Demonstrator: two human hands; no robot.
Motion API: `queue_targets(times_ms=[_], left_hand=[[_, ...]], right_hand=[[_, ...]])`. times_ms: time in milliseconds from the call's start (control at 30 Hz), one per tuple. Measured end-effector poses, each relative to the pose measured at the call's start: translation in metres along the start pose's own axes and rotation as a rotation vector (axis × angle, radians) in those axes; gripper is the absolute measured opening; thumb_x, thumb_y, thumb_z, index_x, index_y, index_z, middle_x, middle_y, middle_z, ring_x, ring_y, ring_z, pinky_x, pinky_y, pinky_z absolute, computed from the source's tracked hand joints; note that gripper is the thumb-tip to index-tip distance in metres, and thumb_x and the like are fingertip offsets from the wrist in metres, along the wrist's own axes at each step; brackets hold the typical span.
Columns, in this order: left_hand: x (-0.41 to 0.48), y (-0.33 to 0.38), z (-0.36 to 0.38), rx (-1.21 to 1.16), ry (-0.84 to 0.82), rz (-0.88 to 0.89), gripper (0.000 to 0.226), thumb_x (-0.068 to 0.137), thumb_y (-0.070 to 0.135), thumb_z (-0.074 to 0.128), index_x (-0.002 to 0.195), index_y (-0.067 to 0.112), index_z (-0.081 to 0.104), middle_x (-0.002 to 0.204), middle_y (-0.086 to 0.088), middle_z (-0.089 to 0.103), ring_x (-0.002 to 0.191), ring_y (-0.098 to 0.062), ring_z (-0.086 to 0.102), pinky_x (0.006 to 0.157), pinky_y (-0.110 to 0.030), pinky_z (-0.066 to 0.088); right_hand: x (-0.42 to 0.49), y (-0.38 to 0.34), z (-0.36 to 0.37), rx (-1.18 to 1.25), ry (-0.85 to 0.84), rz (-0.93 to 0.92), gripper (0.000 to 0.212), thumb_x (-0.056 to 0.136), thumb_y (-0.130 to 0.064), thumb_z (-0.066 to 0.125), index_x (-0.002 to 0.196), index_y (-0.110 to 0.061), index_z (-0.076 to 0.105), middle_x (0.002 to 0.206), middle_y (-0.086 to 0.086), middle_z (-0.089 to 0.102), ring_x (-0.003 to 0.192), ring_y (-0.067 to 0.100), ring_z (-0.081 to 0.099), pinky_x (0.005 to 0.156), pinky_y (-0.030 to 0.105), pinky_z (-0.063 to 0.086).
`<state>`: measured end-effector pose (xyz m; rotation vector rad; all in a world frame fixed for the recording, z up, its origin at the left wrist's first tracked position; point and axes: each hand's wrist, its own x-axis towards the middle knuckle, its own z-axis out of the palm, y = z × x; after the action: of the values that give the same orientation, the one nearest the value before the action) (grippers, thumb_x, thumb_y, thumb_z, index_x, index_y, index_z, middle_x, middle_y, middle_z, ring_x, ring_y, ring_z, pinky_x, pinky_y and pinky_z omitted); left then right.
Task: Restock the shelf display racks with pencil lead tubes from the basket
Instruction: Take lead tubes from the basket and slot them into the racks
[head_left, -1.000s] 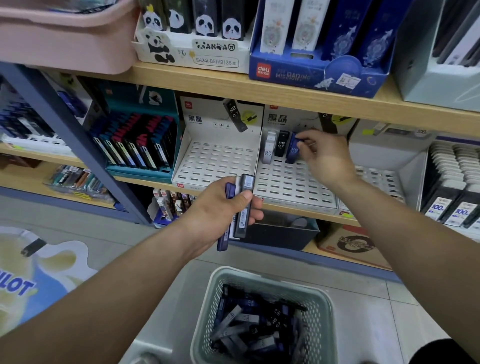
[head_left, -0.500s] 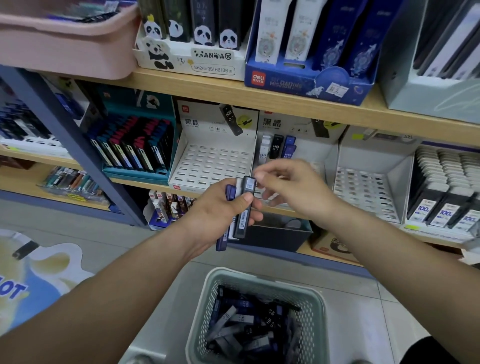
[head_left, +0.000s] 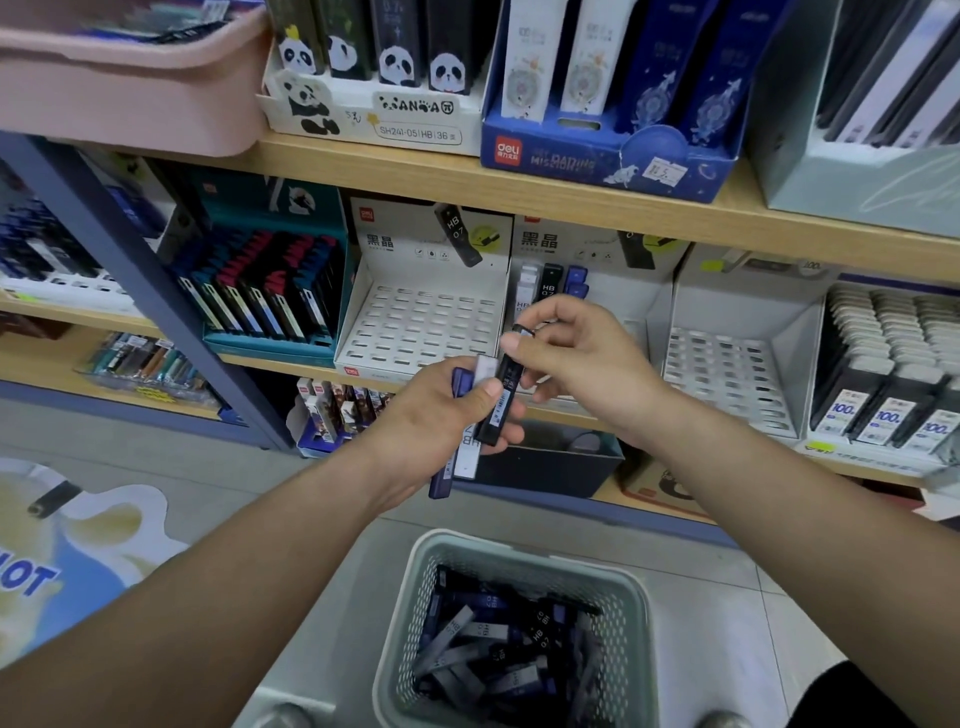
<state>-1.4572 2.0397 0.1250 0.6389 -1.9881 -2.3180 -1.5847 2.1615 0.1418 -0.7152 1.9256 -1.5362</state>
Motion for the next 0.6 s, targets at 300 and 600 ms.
queue_targets(times_ms=[300, 600], left_hand=[[0.003, -0.001, 0.002, 0.0, 0.029, -0.02, 0.019, 0.105, 0.011, 0.045, 0.105, 0.013, 0.064, 0.087, -0.007, 0.075, 0.078, -0.019, 0.074, 0.074, -0.027, 0.061], [0.006, -0.002, -0.005, 0.058, 0.143, -0.054, 0.016, 0.106, 0.019, 0.046, 0.106, 0.021, 0.062, 0.1, -0.007, 0.077, 0.084, -0.023, 0.076, 0.082, -0.034, 0.06]], right_hand=[[0.003, 0.001, -0.012, 0.134, 0.02, 0.042, 0.027, 0.086, 0.003, 0.071, 0.112, -0.002, 0.065, 0.097, 0.018, 0.075, 0.093, 0.028, 0.074, 0.081, 0.037, 0.06], [0.006, 0.005, -0.03, 0.077, 0.016, -0.019, 0.029, 0.088, 0.002, 0.068, 0.109, -0.018, 0.069, 0.094, 0.002, 0.078, 0.082, 0.017, 0.072, 0.074, 0.032, 0.061]])
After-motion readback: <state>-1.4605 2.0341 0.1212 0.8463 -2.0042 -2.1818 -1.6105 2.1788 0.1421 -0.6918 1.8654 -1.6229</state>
